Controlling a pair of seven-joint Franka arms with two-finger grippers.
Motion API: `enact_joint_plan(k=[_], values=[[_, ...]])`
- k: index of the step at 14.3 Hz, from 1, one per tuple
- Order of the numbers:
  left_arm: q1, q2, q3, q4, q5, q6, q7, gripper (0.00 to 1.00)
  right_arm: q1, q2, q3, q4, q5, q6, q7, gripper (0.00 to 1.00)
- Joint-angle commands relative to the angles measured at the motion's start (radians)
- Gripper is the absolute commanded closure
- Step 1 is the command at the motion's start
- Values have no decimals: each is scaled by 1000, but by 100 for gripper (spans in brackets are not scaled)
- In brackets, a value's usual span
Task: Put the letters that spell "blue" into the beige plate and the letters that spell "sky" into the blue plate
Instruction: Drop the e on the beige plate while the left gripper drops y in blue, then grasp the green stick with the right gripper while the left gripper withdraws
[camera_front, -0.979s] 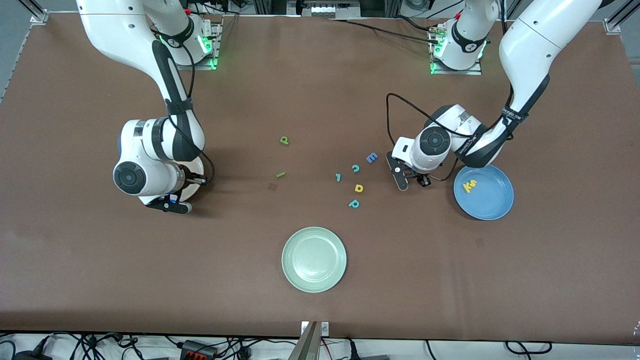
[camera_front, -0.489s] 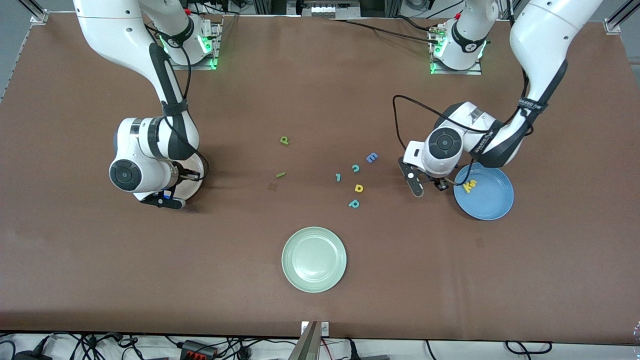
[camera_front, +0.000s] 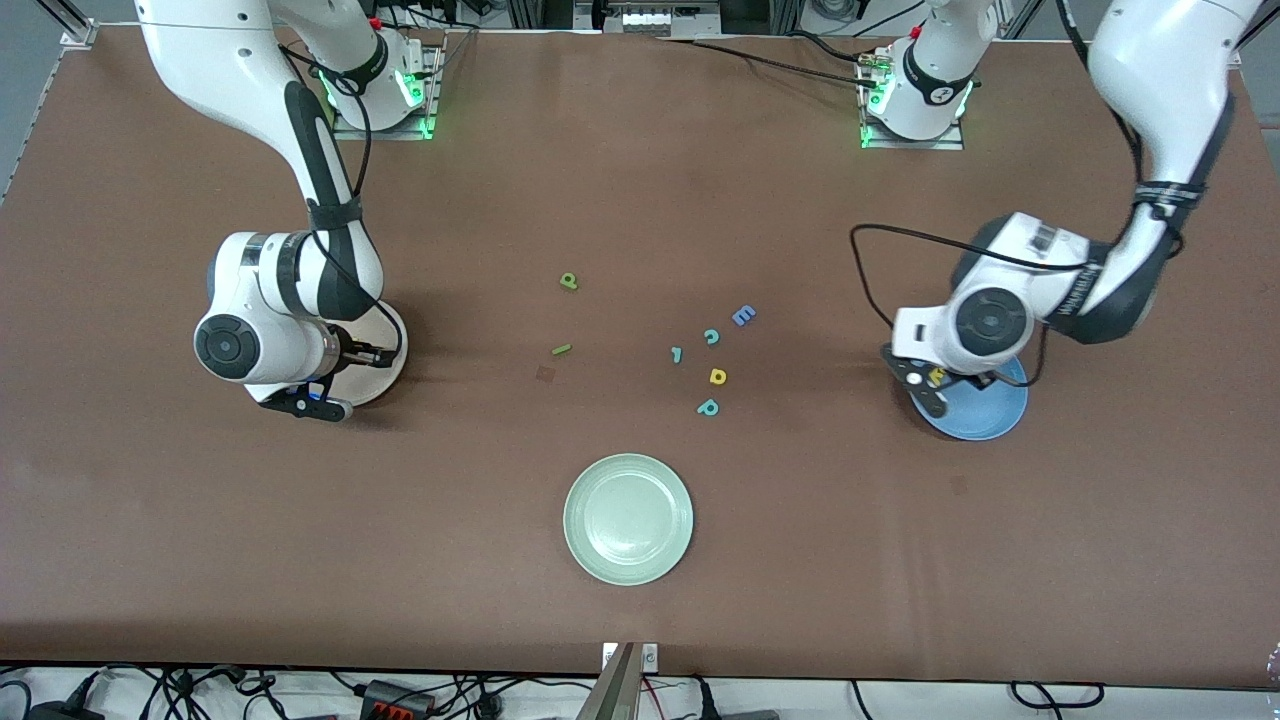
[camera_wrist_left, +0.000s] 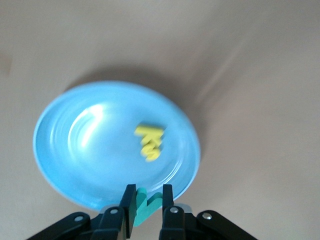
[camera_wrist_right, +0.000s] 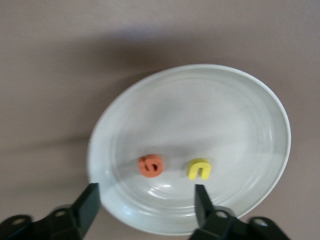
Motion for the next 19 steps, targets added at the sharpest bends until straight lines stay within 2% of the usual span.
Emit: enact_joint_plan(k=[1, 2, 3, 4, 6, 9, 12, 16, 19], values=[[20, 18, -14, -3, 20, -2, -11, 92, 71, -22, -2, 8, 10, 13, -24, 0], [29, 29, -14, 0, 19, -2, -15, 74, 111, -17, -3, 12, 44, 35, -8, 0], [43, 37, -14, 0, 17, -1, -18, 44, 143, -14, -3, 12, 94, 52, 29, 0], [51, 40, -16, 2, 17, -2, -15, 0, 161, -9, -3, 14, 148, 75, 99, 0], [48, 37, -16, 5, 14, -4, -18, 0, 213, 20, -3, 12, 165, 131, 237, 0], [48, 32, -42, 13, 8, -13, -18, 0, 314, 79, -5, 14, 164, 241, 613, 0], [42, 32, -65, 65, -4, -51, -20, 0, 371, 121, -3, 14, 167, 325, 828, 0], [22, 32, -96, 199, -66, -177, -47, 0, 383, 135, -2, 14, 185, 367, 1000, 0], [-30, 40, -102, 345, -66, -281, -61, 0, 414, 136, 6, 17, 303, 387, 1034, 0]])
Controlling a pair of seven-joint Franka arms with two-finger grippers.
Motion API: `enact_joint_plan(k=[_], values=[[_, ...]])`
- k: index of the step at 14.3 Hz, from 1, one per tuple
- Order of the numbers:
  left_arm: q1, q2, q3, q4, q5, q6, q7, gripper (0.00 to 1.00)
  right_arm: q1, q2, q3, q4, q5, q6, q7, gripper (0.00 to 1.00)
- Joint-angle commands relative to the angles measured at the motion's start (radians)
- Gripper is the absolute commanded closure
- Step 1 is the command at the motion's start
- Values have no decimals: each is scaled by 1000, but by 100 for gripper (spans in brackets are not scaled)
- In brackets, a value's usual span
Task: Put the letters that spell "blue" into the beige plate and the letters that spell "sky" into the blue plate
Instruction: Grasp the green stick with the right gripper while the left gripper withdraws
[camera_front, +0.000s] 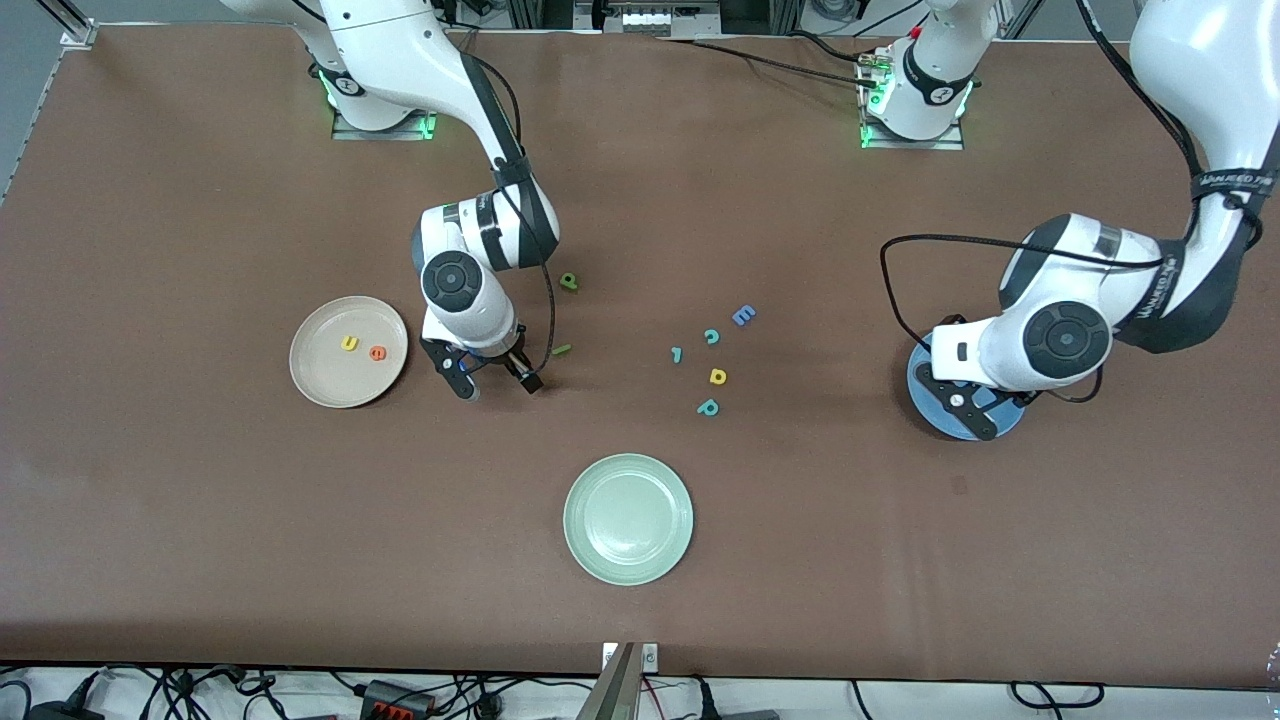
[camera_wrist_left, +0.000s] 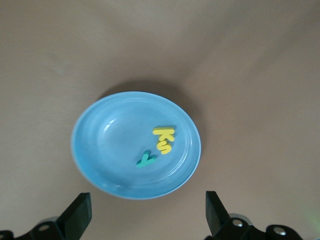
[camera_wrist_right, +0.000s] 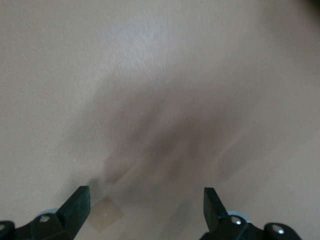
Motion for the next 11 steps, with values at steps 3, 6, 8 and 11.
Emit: enact_joint_plan(k=[3, 6, 8, 11], values=[[-109, 6, 0, 181, -20, -116, -42, 0, 71, 30, -4, 28, 152, 32, 57, 0], [-151, 4, -2, 302, -22, -239, -140, 0, 97, 73, -5, 57, 149, 31, 99, 2], [-149, 3, -3, 377, -29, -312, -160, 0, 94, 79, -5, 57, 147, 31, 99, 4], [-152, 0, -3, 475, -65, -356, -206, 0, 96, 81, -5, 58, 146, 31, 110, 23]])
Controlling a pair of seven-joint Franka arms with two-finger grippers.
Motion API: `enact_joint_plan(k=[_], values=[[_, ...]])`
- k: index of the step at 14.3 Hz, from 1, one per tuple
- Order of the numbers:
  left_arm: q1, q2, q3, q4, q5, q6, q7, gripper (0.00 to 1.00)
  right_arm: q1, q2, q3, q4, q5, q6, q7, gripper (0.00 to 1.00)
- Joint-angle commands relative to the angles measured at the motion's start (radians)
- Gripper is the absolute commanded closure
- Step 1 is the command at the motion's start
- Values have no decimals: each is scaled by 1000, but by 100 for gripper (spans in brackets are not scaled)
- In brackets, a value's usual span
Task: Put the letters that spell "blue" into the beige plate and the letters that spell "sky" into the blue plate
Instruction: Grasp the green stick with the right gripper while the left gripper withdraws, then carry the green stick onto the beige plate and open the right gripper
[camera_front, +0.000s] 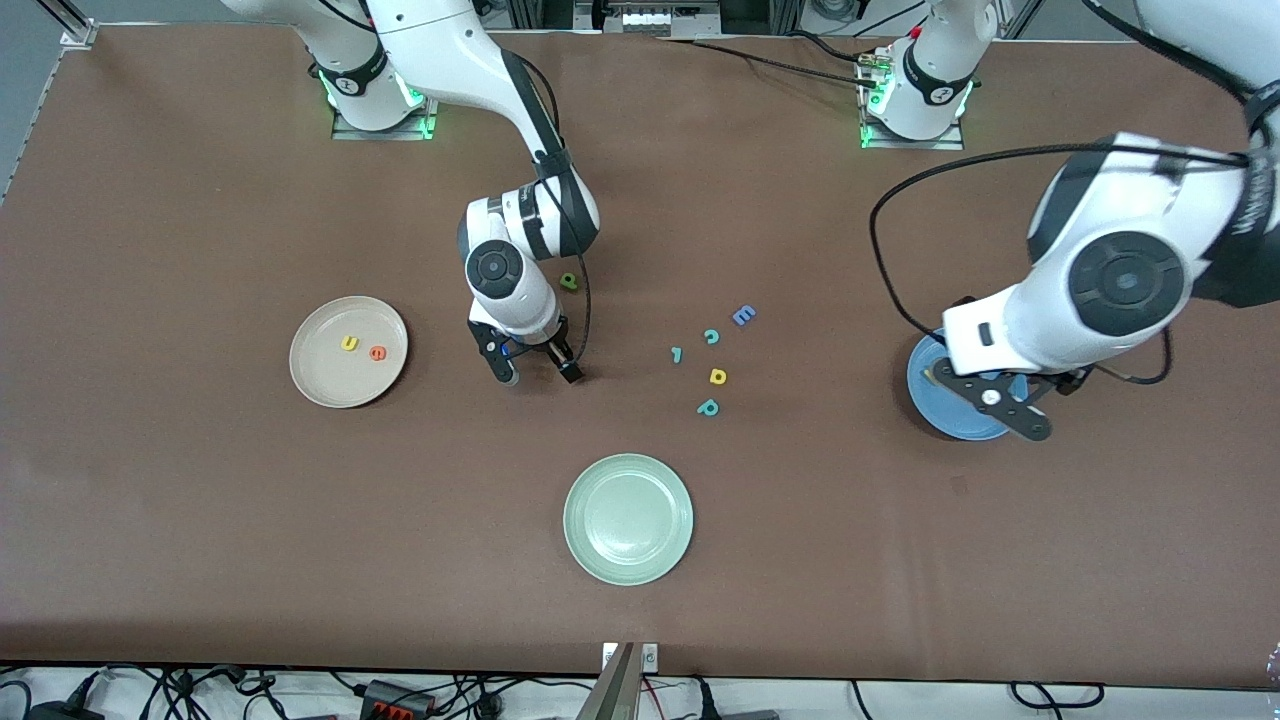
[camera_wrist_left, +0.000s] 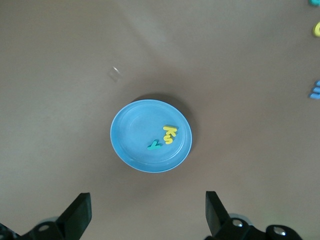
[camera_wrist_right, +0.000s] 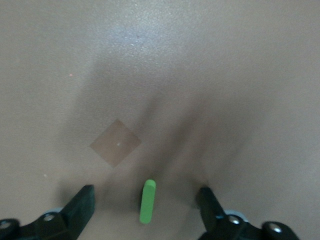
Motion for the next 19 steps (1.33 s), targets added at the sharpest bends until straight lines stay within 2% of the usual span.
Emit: enact_joint_plan(k=[1, 3, 5, 7, 8, 10, 11, 15, 19], values=[[-30, -26, 31, 101, -82, -45, -86, 0, 7, 14, -5, 13, 16, 0, 19, 38], [-145, -107, 218, 90, -192, -41, -229, 0, 7, 14, -5, 15, 16, 0, 21, 60], [-259, -188, 454, 43, -362, -2, -248, 0, 8, 14, -5, 23, 16, 0, 21, 75], [-340, -296, 646, -92, -485, 111, -243, 0, 15, 14, -5, 38, 19, -3, 19, 84], [-375, -360, 703, -191, -507, 188, -243, 0, 18, 13, -5, 46, 20, -3, 18, 90], [-379, -476, 719, -358, -505, 320, -258, 0, 18, 10, -5, 50, 20, -6, 13, 99], [-373, -510, 719, -399, -505, 351, -255, 0, 18, 8, -6, 52, 19, -6, 10, 100], [-368, -525, 723, -399, -501, 345, -240, 0, 7, 4, -31, 92, 8, -70, -2, 100], [-370, -529, 716, -388, -501, 344, -246, 0, 18, 2, -158, 112, -72, -251, -141, 100]])
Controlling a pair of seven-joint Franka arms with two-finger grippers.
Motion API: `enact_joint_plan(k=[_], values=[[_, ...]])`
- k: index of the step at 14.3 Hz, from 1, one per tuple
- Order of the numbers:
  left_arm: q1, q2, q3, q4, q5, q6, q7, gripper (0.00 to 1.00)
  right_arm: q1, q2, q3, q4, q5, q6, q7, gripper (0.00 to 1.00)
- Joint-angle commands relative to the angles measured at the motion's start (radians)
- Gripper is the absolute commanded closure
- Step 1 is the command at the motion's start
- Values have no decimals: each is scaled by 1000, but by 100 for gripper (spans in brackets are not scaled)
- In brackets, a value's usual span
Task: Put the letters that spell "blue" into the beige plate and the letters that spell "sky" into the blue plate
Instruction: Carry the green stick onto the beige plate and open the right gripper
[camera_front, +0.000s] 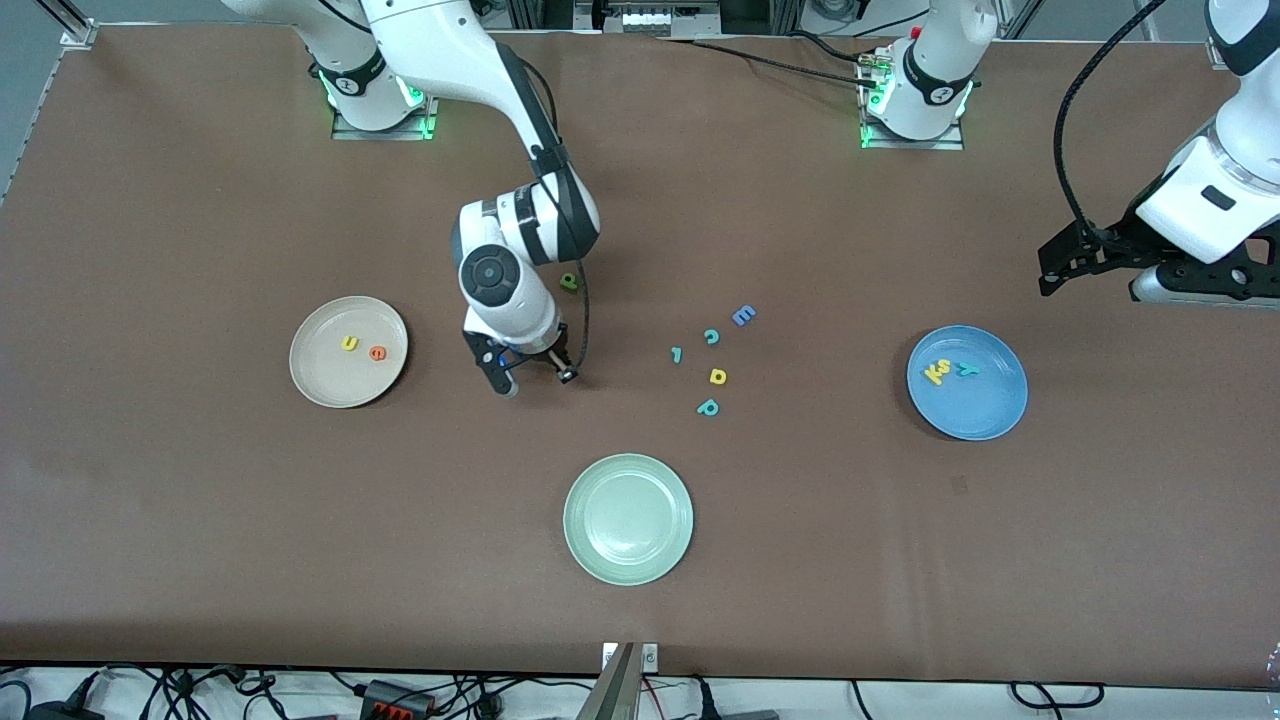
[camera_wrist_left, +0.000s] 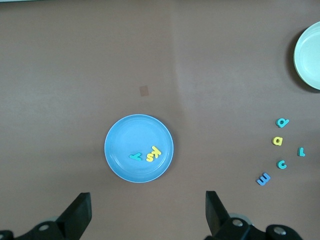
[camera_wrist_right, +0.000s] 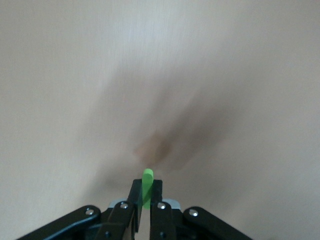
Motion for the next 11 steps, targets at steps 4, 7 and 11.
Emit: enact_joint_plan(k=[4, 7, 11], values=[[-10, -18, 6, -10, -13, -15, -17, 0, 20, -7, -187, -10, -33, -271, -314, 100], [-21, -16, 4, -5, -13, -14, -22, 0, 67, -14, -298, -73, -42, -331, -480, 100], [-21, -16, 4, -5, -13, -14, -22, 0, 129, -14, -424, -162, -42, -357, -664, 100]])
